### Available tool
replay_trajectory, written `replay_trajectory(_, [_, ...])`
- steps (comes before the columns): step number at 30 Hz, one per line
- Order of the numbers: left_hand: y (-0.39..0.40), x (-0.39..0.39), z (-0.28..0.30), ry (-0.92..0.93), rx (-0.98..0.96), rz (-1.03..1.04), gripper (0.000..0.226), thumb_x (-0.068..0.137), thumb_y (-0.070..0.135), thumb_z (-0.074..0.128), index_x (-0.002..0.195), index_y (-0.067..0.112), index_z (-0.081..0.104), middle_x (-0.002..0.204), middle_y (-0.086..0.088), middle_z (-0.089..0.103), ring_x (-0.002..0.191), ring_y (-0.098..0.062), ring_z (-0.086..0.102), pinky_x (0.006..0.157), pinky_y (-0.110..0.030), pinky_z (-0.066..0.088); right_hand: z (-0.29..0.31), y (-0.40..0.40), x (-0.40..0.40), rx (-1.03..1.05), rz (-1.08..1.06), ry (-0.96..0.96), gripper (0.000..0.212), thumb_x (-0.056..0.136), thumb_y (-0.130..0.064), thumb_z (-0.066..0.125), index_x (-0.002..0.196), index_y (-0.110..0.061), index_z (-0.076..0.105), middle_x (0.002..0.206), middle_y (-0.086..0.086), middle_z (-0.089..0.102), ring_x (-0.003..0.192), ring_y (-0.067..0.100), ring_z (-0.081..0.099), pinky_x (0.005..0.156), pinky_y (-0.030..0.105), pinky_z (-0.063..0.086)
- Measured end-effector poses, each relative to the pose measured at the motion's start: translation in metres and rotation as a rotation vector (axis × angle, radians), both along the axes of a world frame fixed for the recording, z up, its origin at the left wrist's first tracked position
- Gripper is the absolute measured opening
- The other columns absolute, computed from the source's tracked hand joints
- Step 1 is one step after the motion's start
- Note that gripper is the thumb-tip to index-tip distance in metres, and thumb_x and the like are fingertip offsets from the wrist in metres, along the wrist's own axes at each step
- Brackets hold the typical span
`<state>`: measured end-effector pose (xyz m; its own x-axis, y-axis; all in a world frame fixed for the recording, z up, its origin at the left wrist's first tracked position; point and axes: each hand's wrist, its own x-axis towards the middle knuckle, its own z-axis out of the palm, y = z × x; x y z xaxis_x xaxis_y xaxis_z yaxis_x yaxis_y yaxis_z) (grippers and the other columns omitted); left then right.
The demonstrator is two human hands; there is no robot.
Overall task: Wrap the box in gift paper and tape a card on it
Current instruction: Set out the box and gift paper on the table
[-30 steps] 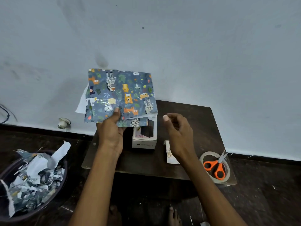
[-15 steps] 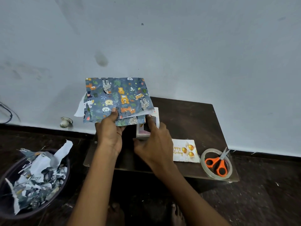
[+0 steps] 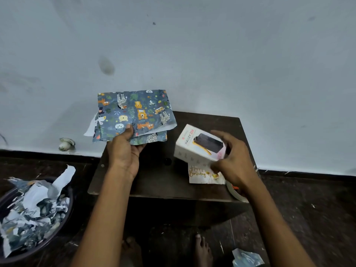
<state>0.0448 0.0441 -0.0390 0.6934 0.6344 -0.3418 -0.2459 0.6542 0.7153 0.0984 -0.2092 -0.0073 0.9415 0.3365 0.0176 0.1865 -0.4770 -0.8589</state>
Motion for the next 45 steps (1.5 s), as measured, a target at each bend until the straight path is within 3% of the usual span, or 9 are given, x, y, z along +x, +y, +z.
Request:
replay_trajectory(3, [-0.003, 0.001, 0.000, 0.005, 0.006, -0.011, 0.019, 0.102, 0.010, 0.055, 0.120, 0.010, 0.062, 0.101, -0.002, 0.072, 0.087, -0.016, 0.074, 0.075, -0.041, 0.061, 0.000, -0.013, 0.002, 0.056, 0.095, 0.129, 0.084, 0.059, 0.024, 0.068, 0.128, -0.023, 0.064, 0.123, -0.007, 0.065, 0.111, 0.014, 0.062, 0.055, 0.025, 0.055])
replay_trajectory(8, [-0.011, -0.002, 0.004, -0.032, 0.010, -0.064, 0.016, 0.102, 0.008, 0.049, 0.105, 0.015, 0.064, 0.094, 0.001, 0.074, 0.088, -0.017, 0.073, 0.084, -0.043, 0.059, -0.006, -0.019, 0.012, -0.096, 0.214, 0.147, 0.083, 0.061, 0.012, 0.068, 0.132, -0.031, 0.058, 0.127, -0.009, 0.055, 0.118, 0.014, 0.054, 0.065, 0.020, 0.054])
replay_trajectory(11, [-0.011, -0.006, 0.007, -0.079, 0.036, -0.105, 0.024, 0.100, 0.005, 0.044, 0.111, 0.016, 0.062, 0.096, 0.000, 0.076, 0.094, -0.022, 0.073, 0.089, -0.047, 0.057, -0.009, -0.016, 0.014, -0.205, 0.274, 0.114, 0.077, 0.078, 0.018, 0.066, 0.137, -0.030, 0.054, 0.138, -0.007, 0.049, 0.133, 0.014, 0.047, 0.089, 0.013, 0.051])
replay_trajectory(17, [-0.008, -0.009, 0.009, -0.078, 0.129, -0.157, 0.030, 0.100, 0.004, 0.044, 0.124, 0.011, 0.060, 0.106, -0.004, 0.074, 0.102, -0.026, 0.071, 0.087, -0.048, 0.059, 0.015, -0.009, 0.013, -0.410, 0.391, 0.077, 0.101, 0.074, 0.006, 0.067, 0.156, -0.038, 0.026, 0.167, -0.009, 0.013, 0.157, 0.012, 0.002, 0.127, 0.048, 0.018])
replay_trajectory(22, [-0.009, -0.009, 0.013, -0.100, 0.174, -0.172, 0.041, 0.099, 0.016, 0.055, 0.140, 0.010, 0.053, 0.125, -0.006, 0.070, 0.118, -0.026, 0.067, 0.088, -0.044, 0.061, 0.019, 0.028, 0.006, -0.008, 0.285, -0.177, 0.085, 0.070, -0.021, 0.067, 0.151, -0.029, 0.043, 0.155, -0.012, 0.039, 0.147, 0.006, 0.032, 0.115, 0.045, 0.041])
replay_trajectory(30, [-0.015, -0.012, 0.021, -0.145, 0.308, -0.217, 0.060, 0.097, 0.042, 0.053, 0.147, 0.009, 0.045, 0.136, -0.015, 0.064, 0.123, -0.033, 0.063, 0.091, -0.042, 0.058, 0.000, 0.096, 0.012, -0.039, 0.266, -0.520, 0.052, 0.080, -0.044, 0.076, 0.128, -0.026, 0.067, 0.124, -0.008, 0.065, 0.117, 0.015, 0.057, 0.099, 0.043, 0.048])
replay_trajectory(34, [-0.013, -0.014, 0.025, -0.160, 0.234, -0.229, 0.066, 0.096, 0.054, 0.038, 0.139, 0.006, 0.052, 0.135, -0.020, 0.064, 0.124, -0.035, 0.062, 0.106, -0.050, 0.050, 0.000, 0.108, 0.014, 0.089, 0.230, -0.479, 0.038, 0.084, -0.030, 0.080, 0.120, -0.019, 0.074, 0.112, -0.006, 0.072, 0.102, 0.008, 0.065, 0.088, 0.028, 0.053])
replay_trajectory(40, [0.001, -0.016, 0.023, -0.139, 0.191, -0.137, 0.045, 0.104, 0.045, 0.037, 0.133, 0.017, 0.057, 0.127, -0.007, 0.071, 0.119, -0.025, 0.067, 0.097, -0.043, 0.057, 0.008, 0.114, 0.020, 0.403, -0.011, -0.252, 0.012, 0.091, -0.002, 0.072, 0.096, -0.007, 0.081, 0.081, -0.007, 0.077, 0.075, 0.000, 0.067, 0.072, 0.020, 0.052])
replay_trajectory(45, [0.026, -0.023, 0.018, 0.012, 0.321, 0.034, 0.059, 0.087, 0.064, 0.066, 0.110, 0.011, 0.067, 0.115, -0.007, 0.071, 0.110, -0.026, 0.067, 0.105, -0.049, 0.048, 0.018, 0.098, 0.037, 0.674, -0.251, 0.018, 0.012, 0.093, -0.004, 0.071, 0.085, -0.010, 0.077, 0.068, -0.008, 0.072, 0.064, 0.003, 0.064, 0.064, 0.021, 0.052])
